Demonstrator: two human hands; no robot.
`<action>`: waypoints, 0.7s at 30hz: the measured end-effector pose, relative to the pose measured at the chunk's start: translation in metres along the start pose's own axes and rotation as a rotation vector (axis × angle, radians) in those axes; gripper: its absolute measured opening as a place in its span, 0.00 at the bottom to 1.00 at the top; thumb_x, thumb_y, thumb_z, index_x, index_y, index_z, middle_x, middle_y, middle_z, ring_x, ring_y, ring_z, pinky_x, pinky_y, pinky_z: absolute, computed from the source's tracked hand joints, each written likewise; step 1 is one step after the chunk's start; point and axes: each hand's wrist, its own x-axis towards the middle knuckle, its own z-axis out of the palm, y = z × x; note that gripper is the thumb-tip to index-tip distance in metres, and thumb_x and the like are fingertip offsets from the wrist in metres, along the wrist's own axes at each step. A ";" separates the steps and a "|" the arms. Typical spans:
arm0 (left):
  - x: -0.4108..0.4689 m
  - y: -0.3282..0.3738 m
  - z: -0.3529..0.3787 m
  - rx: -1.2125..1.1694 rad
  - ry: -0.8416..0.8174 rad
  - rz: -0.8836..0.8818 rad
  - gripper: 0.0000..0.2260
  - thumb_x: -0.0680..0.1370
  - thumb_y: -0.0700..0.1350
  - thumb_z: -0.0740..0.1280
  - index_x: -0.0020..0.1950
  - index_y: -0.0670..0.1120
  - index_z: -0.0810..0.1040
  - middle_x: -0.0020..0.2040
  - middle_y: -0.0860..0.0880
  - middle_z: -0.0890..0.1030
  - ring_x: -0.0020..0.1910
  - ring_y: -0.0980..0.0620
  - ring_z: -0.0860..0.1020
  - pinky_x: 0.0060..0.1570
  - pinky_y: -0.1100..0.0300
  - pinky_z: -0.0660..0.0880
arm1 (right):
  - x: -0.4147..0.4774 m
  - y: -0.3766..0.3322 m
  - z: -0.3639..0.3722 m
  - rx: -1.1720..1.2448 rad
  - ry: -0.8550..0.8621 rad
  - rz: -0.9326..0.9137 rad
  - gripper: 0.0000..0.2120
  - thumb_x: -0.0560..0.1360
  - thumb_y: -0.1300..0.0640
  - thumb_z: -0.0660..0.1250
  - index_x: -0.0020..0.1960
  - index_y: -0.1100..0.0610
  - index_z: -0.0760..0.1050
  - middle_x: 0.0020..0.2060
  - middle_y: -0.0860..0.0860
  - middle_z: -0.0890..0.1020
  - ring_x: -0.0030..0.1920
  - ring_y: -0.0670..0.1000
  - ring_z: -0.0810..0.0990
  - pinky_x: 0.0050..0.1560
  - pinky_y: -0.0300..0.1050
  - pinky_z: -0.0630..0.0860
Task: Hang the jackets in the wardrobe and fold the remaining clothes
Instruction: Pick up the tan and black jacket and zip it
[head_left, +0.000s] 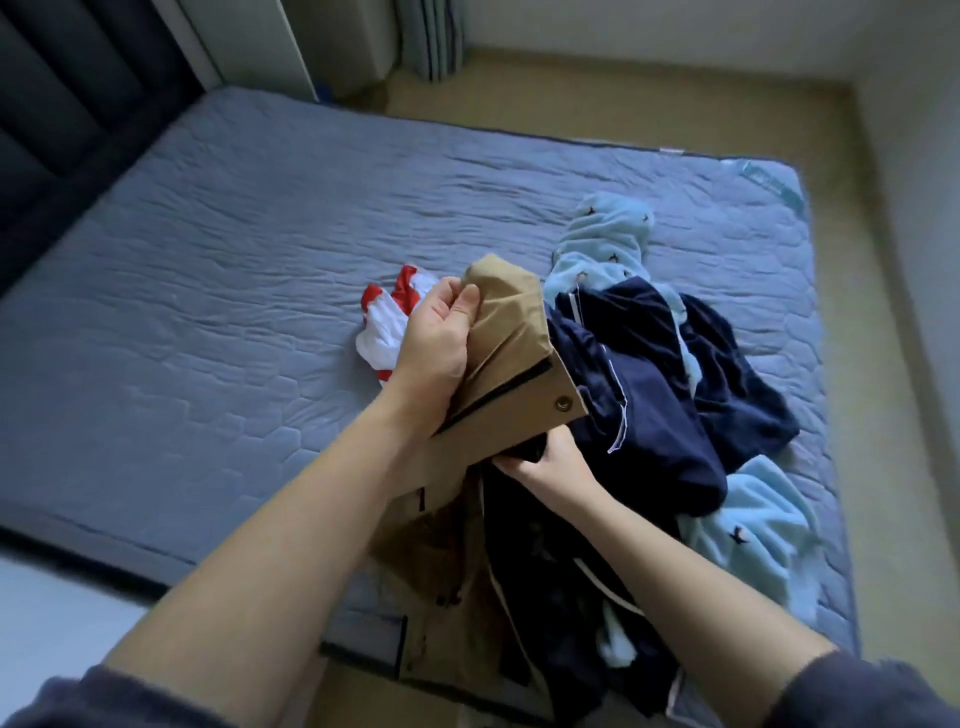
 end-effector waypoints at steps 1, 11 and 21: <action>-0.009 0.024 0.009 -0.003 0.001 0.025 0.10 0.83 0.42 0.57 0.43 0.48 0.73 0.37 0.50 0.77 0.35 0.56 0.74 0.41 0.62 0.72 | -0.005 -0.021 -0.010 0.008 -0.001 -0.049 0.23 0.64 0.57 0.75 0.55 0.44 0.73 0.51 0.38 0.78 0.54 0.32 0.75 0.53 0.25 0.69; -0.084 0.260 0.098 -0.060 0.036 0.344 0.08 0.82 0.39 0.59 0.46 0.46 0.75 0.40 0.48 0.78 0.39 0.54 0.75 0.46 0.59 0.74 | -0.065 -0.254 -0.107 0.319 0.061 -0.310 0.15 0.65 0.68 0.58 0.29 0.55 0.78 0.30 0.47 0.81 0.36 0.45 0.77 0.38 0.44 0.75; -0.134 0.309 0.085 0.280 -0.138 0.332 0.13 0.79 0.45 0.65 0.62 0.42 0.74 0.48 0.50 0.79 0.44 0.57 0.77 0.46 0.64 0.76 | -0.098 -0.370 -0.178 0.654 0.162 -0.294 0.14 0.78 0.71 0.54 0.40 0.63 0.75 0.30 0.52 0.81 0.32 0.48 0.79 0.36 0.39 0.77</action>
